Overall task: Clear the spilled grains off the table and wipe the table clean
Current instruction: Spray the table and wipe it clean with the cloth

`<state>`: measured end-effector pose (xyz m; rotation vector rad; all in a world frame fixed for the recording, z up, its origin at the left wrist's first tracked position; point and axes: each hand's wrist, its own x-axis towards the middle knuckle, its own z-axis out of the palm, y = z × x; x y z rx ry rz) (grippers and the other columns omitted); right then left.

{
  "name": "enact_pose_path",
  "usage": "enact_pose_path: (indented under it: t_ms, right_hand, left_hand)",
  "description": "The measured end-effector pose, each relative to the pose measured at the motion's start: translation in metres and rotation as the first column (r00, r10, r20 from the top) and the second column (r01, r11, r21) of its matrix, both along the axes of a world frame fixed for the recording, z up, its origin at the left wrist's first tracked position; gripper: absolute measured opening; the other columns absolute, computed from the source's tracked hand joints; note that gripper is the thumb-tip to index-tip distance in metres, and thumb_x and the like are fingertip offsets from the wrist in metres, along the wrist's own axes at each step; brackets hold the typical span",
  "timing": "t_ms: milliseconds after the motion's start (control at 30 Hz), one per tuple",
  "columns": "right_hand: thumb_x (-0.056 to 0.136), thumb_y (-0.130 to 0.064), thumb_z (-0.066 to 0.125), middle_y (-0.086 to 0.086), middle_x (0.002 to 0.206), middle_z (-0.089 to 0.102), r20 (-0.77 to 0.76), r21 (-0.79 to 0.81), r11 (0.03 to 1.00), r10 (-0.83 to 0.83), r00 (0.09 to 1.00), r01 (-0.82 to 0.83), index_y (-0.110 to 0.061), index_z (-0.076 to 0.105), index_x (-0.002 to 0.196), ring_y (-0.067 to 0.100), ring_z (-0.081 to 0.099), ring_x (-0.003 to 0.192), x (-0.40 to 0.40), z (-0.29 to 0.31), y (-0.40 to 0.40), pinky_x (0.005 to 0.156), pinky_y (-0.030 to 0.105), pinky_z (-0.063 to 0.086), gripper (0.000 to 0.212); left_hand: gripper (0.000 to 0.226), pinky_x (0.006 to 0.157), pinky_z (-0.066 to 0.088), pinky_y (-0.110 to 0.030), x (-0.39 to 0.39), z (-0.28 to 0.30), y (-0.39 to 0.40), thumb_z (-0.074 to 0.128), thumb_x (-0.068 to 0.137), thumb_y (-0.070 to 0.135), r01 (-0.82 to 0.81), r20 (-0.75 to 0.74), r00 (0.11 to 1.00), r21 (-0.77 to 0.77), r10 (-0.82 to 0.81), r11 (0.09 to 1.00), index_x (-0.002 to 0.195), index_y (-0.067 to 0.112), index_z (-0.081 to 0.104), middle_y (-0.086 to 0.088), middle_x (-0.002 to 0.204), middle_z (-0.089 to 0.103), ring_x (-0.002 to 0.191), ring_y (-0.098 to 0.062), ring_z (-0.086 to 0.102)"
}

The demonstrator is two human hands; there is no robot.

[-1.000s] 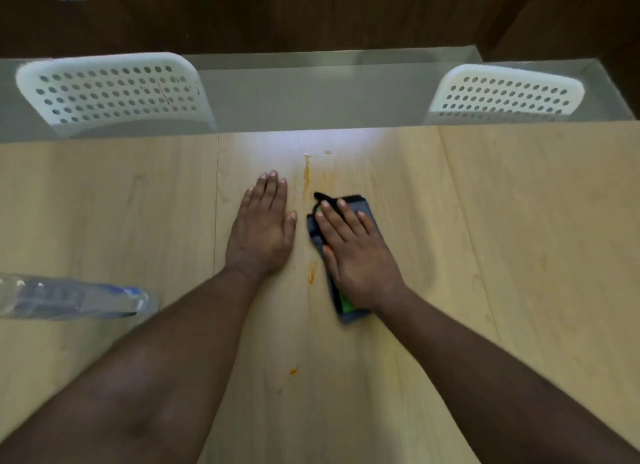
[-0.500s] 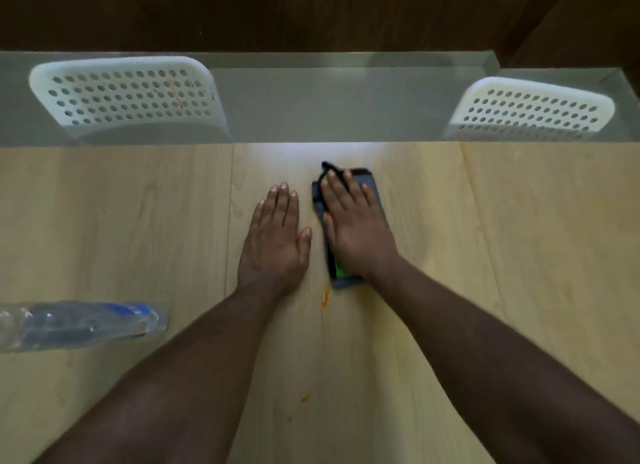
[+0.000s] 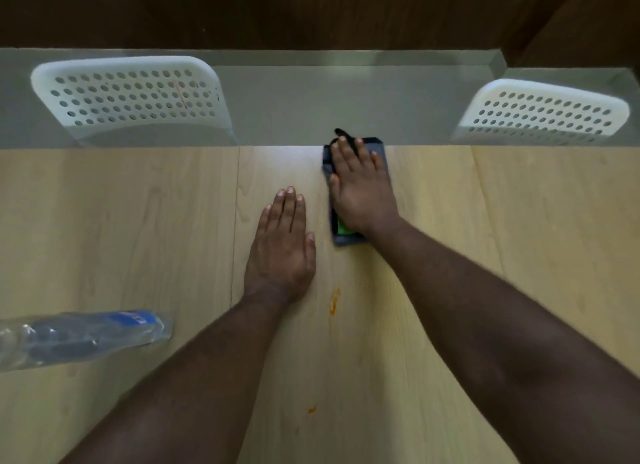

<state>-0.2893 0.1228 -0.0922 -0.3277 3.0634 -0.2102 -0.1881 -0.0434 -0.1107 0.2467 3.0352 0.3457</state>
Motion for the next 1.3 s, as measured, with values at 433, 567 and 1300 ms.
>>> enact_pose_path:
  t_ms: [433, 567, 1300]
  right_hand:
    - [0.111, -0.039, 0.023, 0.002, 0.176, 0.014, 0.023, 0.058, 0.998, 0.017, 1.0, -0.018, -0.017, 0.02, 0.168, 0.022, 0.006, 0.163, 0.114, -0.002, 0.067, 0.129, 0.051, 0.016, 0.061]
    - [0.11, -0.04, 0.023, 0.003, 0.176, 0.015, -0.003, 0.026, 0.996, -0.088, 0.996, 0.088, -0.016, 0.021, 0.168, 0.025, 0.009, 0.163, 0.095, -0.005, 0.03, 0.13, 0.05, 0.014, 0.063]
    - [0.11, -0.04, 0.018, 0.004, 0.177, 0.01, 0.04, -0.021, 0.996, 0.089, 0.995, -0.089, -0.014, 0.015, 0.169, 0.025, -0.001, 0.164, 0.299, -0.007, -0.004, 0.131, 0.049, 0.008, 0.064]
  left_hand:
    - [0.073, 0.133, 0.004, -0.043, 0.005, 0.004, -0.003, 0.021, 0.1, 0.032, -0.019, 0.012, 1.0, -0.006, 0.019, 1.0, 0.167, 0.005, 0.01, -0.014, 0.176, 0.006, 0.163, -0.026, 0.002]
    - [0.073, 0.133, 0.005, -0.043, 0.007, 0.004, -0.003, 0.021, 0.099, 0.032, -0.014, -0.009, 1.0, 0.003, 0.014, 1.0, 0.166, 0.004, 0.016, -0.016, 0.175, 0.011, 0.163, -0.027, 0.006]
    - [0.072, 0.132, 0.007, -0.042, 0.205, -0.003, -0.028, 0.02, 0.105, 0.044, 0.021, 0.009, 1.0, 0.069, -0.022, 0.997, 0.167, 0.008, 0.019, -0.011, 0.175, 0.011, 0.163, -0.022, 0.003]
